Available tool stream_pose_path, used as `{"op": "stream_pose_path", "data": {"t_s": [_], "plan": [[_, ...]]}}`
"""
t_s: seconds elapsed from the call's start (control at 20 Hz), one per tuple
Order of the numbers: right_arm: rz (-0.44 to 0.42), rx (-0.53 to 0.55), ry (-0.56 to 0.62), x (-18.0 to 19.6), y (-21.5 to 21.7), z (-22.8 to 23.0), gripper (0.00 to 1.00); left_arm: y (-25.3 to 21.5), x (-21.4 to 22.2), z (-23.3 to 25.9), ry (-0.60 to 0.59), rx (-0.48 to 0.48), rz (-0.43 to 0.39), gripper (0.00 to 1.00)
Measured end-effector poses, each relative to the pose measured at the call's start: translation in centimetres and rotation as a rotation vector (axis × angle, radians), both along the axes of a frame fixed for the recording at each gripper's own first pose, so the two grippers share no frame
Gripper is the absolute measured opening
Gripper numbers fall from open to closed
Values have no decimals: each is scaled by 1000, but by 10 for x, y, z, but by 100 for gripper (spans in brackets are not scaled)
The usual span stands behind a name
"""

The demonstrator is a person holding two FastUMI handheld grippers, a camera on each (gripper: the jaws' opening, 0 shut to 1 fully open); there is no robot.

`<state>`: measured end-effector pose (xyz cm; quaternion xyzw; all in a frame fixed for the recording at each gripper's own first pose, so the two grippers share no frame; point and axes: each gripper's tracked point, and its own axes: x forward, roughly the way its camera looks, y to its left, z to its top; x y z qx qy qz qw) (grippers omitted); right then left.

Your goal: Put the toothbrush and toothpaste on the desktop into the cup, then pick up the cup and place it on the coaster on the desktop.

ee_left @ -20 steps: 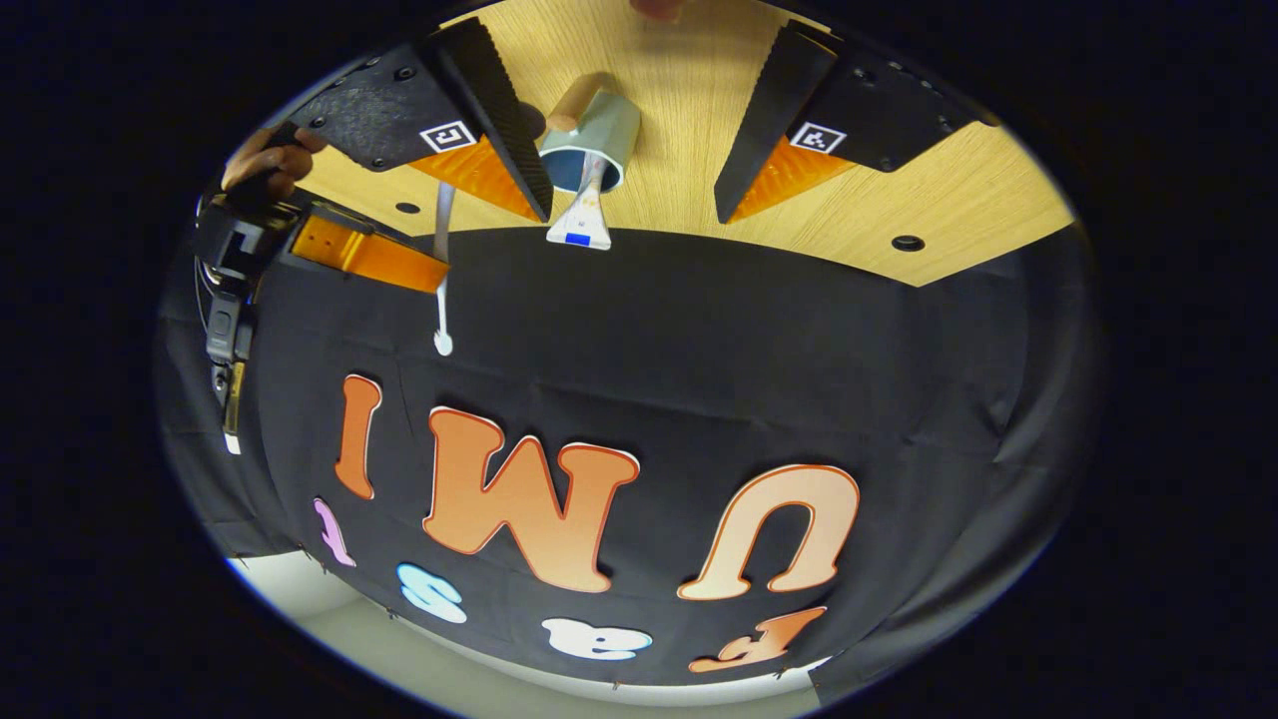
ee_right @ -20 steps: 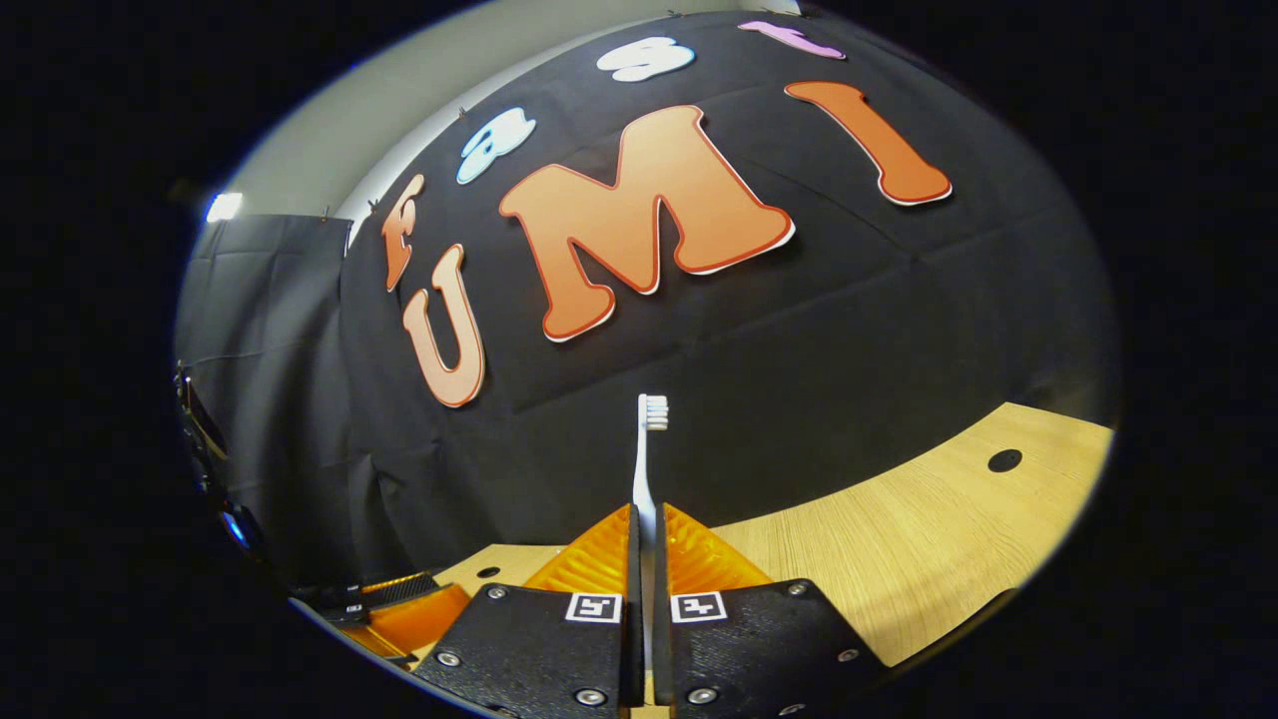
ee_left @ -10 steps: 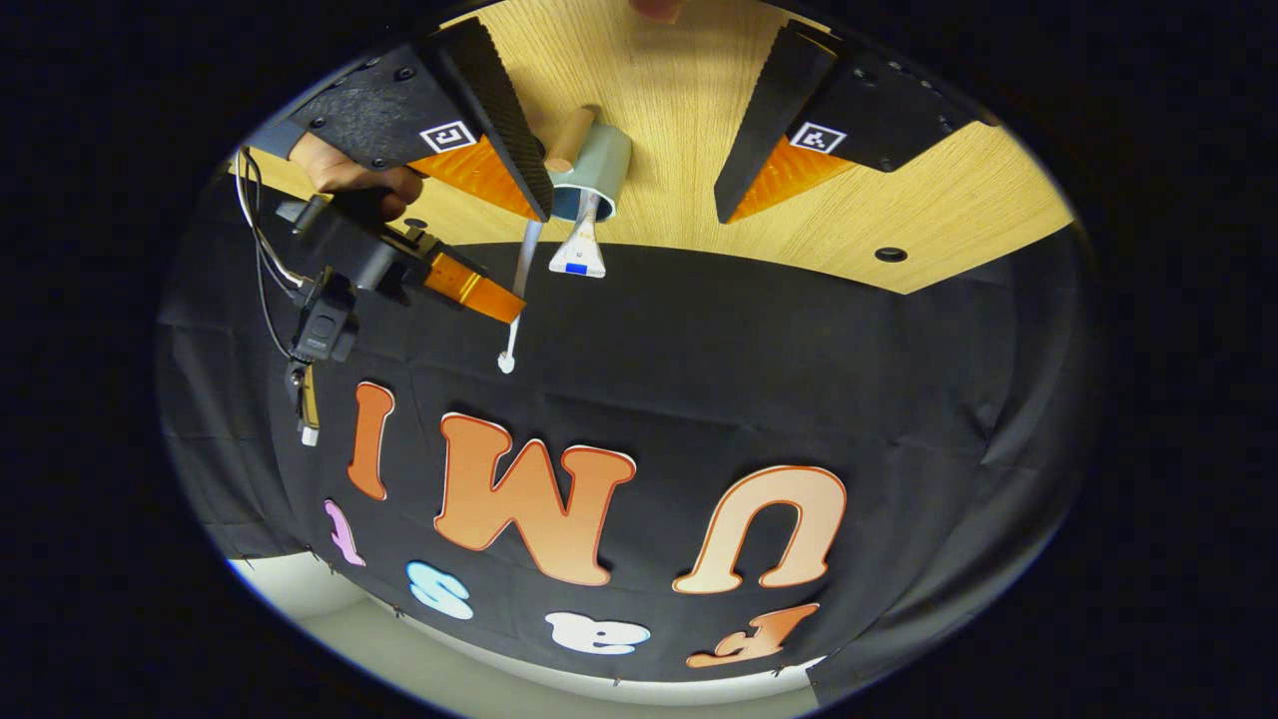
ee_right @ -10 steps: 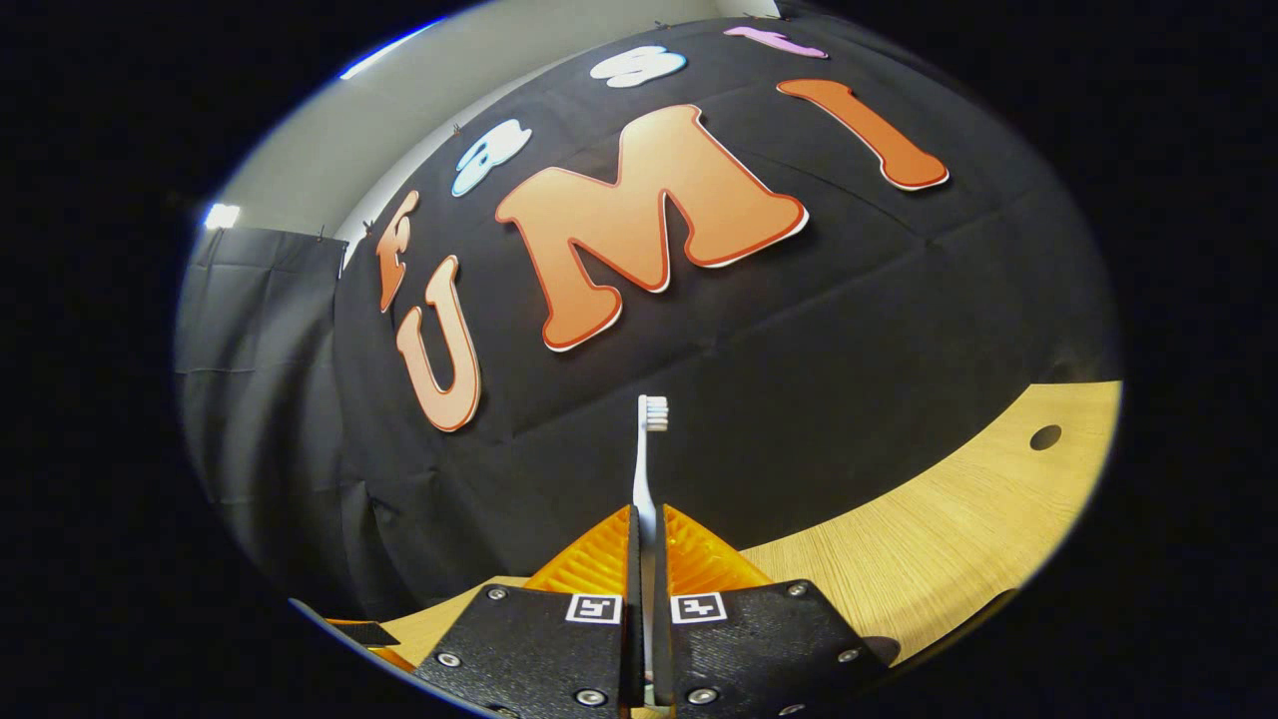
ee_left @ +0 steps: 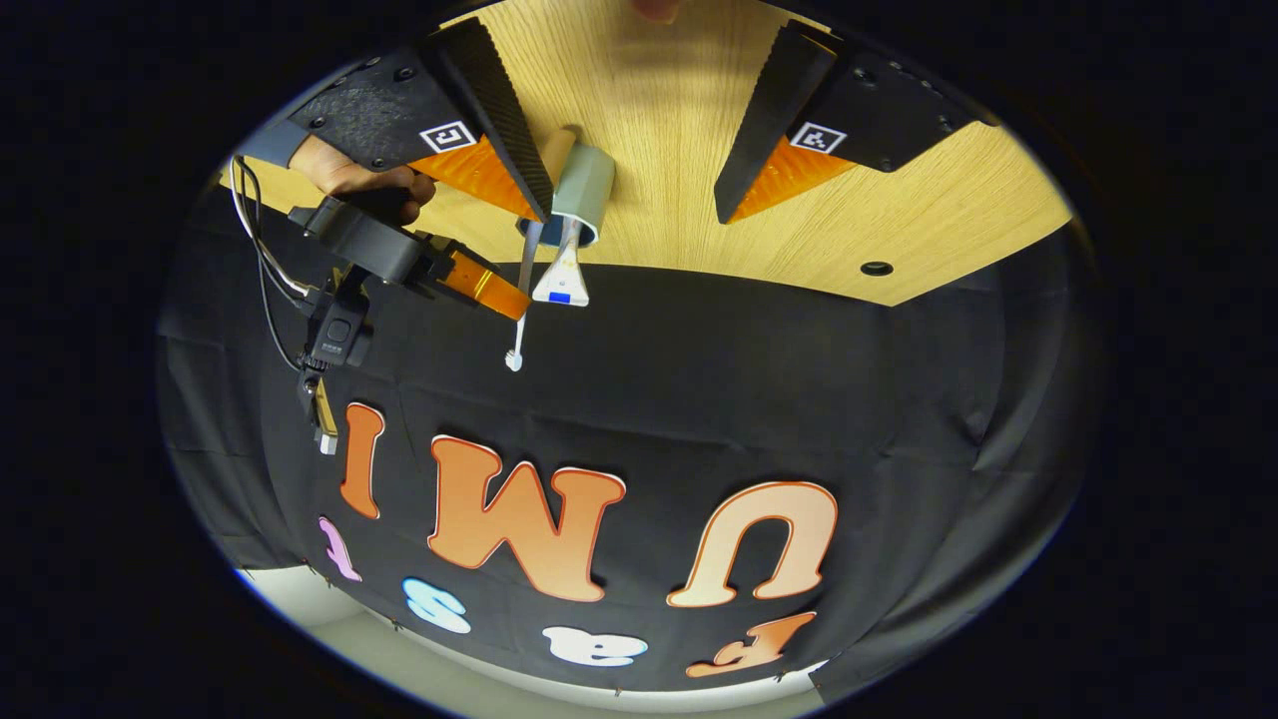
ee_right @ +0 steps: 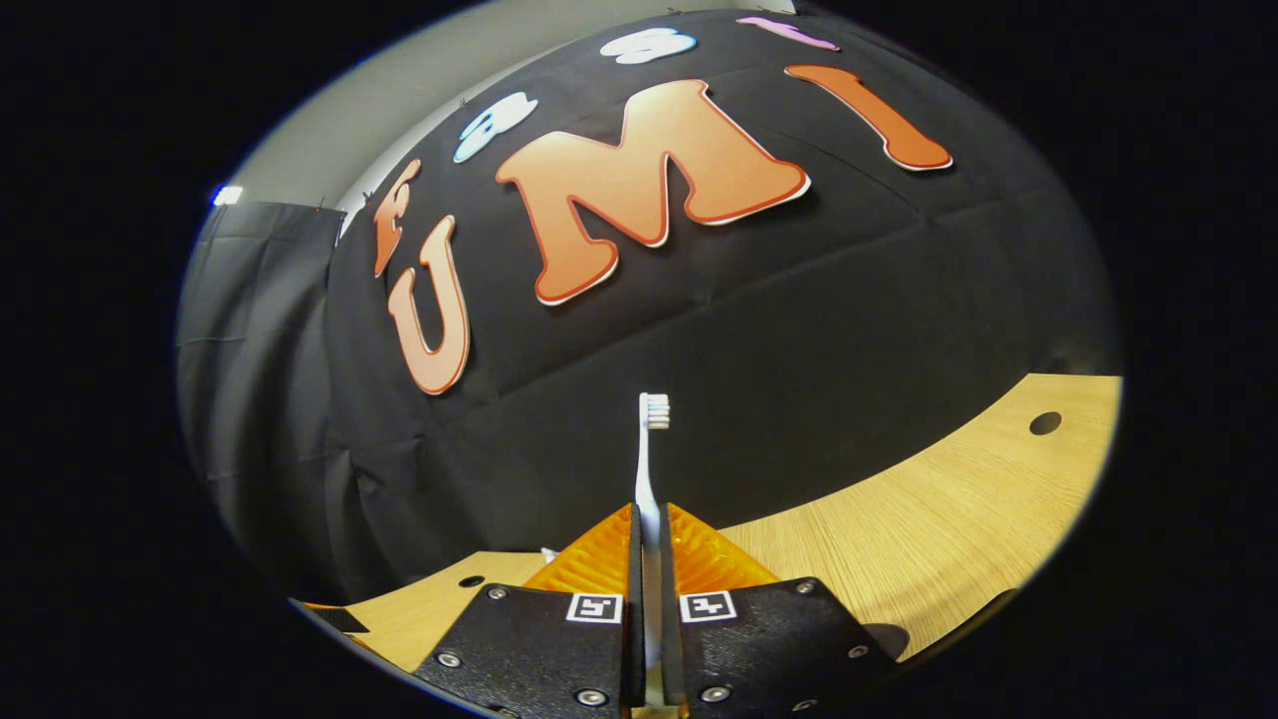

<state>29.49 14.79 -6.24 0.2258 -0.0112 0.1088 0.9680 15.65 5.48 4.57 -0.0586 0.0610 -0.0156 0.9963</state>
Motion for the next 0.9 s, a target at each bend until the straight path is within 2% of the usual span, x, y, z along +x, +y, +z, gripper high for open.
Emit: {"op": "stream_pose_path", "data": {"t_s": [0.15, 0.3, 0.45, 0.5, 0.75, 0.9], "plan": [[49, -29, 23, -19, -1, 2, 13, -5, -1, 3, 8, 15, 6, 98], [49, -64, 22, -40, -17, 15, 24, -12, -2, 19, 9, 44, -1, 97], [53, -120, -9, -66, -33, 33, 31, -22, 1, 38, 24, 33, -16, 97], [55, -139, -15, -74, -40, 37, 37, -23, 5, 43, 34, 30, -17, 97], [82, -214, -50, -118, -63, 56, 59, -34, 21, 63, 143, 51, -40, 98], [94, -260, -76, -137, -74, 62, 72, -50, 32, 67, 232, 69, -84, 98]]}}
